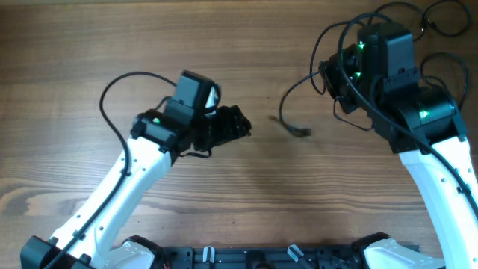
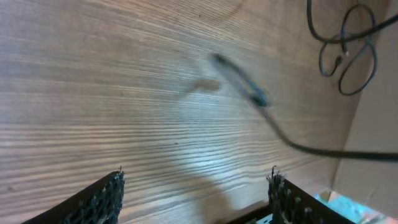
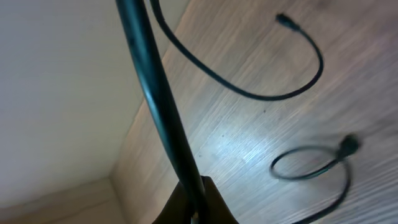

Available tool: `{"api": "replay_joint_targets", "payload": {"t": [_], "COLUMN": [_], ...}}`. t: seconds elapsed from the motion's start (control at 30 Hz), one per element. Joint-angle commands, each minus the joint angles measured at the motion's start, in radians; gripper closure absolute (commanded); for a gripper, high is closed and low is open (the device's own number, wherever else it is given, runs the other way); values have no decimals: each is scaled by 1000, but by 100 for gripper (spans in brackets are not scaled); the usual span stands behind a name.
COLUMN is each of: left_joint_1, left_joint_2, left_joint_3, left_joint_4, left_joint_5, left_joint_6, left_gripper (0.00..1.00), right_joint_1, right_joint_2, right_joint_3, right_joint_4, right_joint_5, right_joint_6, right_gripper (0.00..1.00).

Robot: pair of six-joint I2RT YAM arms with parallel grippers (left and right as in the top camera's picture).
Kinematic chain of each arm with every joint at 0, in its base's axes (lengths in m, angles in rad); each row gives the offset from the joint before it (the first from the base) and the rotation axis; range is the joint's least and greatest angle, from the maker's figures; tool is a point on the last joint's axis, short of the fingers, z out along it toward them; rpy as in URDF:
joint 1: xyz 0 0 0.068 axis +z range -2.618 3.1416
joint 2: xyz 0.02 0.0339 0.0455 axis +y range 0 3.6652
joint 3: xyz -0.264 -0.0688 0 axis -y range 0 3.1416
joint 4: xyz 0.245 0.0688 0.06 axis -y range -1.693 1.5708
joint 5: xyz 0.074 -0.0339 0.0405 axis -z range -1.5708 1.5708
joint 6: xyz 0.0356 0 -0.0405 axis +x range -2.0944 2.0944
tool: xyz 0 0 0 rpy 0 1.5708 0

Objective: Untangle cables

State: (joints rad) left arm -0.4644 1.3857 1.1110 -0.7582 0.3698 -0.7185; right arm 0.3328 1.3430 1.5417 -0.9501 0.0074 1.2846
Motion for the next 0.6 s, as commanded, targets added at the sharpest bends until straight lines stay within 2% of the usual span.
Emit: {"api": "replay_joint_targets", "payload": {"t": [0.0, 0.07, 0.2, 0.3, 0.4, 0.57], "left_joint_1": [-29, -29, -29, -29, -31, -31], "left_joint_2": [4, 4, 4, 8, 46, 85], "left_joint_3": [3, 3, 3, 3, 3, 3], "left_joint_4": [15, 34, 49, 90, 105, 192], "left_joint_5": [-69, -68, -65, -69, -56, 22], "left_joint_6": [-382, -511, -666, -686, -756, -756], "left_gripper": [27, 29, 32, 33, 33, 33], "right_joint_1": [0, 0, 0, 0, 1, 1], "right_joint_2": [8, 9, 9, 9, 9, 9], "right_joint_3": [8, 8, 8, 8, 8, 8], "right_joint_4": [24, 48, 62, 68, 105, 120], "right_joint_5": [-56, -106, -117, -148, -206, -256], "right_joint_6": [140, 140, 185, 185, 188, 192], "right_gripper": [95, 95, 95, 96, 95, 95]}}
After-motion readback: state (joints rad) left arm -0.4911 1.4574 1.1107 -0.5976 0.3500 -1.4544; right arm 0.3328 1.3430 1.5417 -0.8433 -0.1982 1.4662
